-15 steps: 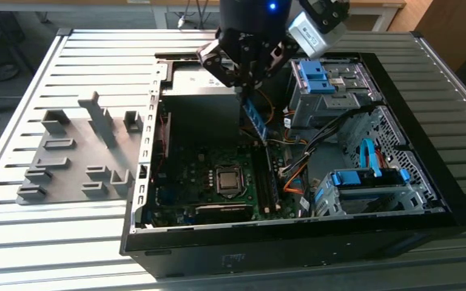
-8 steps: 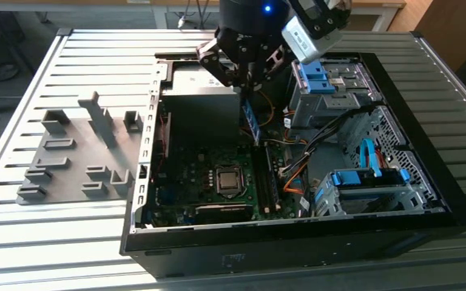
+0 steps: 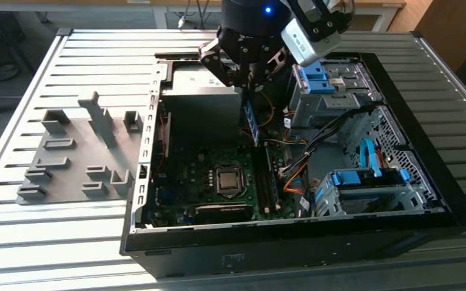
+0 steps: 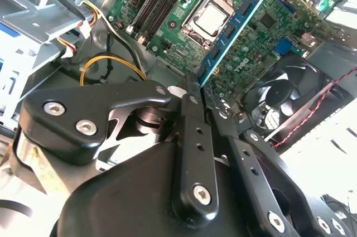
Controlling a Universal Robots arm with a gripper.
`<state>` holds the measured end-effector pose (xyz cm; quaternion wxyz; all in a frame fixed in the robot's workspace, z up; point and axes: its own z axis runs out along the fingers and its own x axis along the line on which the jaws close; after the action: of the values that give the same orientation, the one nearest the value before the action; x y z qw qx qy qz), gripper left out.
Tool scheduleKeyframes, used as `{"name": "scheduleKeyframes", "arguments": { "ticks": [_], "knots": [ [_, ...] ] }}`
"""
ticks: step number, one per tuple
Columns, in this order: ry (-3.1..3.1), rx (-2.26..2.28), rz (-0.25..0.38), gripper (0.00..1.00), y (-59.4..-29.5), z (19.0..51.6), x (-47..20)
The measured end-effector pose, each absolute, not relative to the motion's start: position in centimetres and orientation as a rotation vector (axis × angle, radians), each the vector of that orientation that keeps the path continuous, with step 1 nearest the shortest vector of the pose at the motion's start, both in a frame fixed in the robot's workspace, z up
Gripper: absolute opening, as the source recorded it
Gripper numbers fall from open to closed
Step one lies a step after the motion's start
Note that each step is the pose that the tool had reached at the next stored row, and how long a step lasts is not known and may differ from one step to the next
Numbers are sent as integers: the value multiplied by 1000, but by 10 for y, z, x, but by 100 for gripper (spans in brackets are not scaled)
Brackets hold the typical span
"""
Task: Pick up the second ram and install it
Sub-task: 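Insert the second ram into the second slot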
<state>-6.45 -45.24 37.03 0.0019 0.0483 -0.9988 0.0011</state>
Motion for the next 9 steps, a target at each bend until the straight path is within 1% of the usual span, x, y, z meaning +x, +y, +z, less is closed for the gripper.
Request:
{"name": "scheduleKeyframes", "arguments": {
  "ticks": [9],
  "knots": [
    [-3134, 152, 4, 14, -452, 370, -64]
  ]
}}
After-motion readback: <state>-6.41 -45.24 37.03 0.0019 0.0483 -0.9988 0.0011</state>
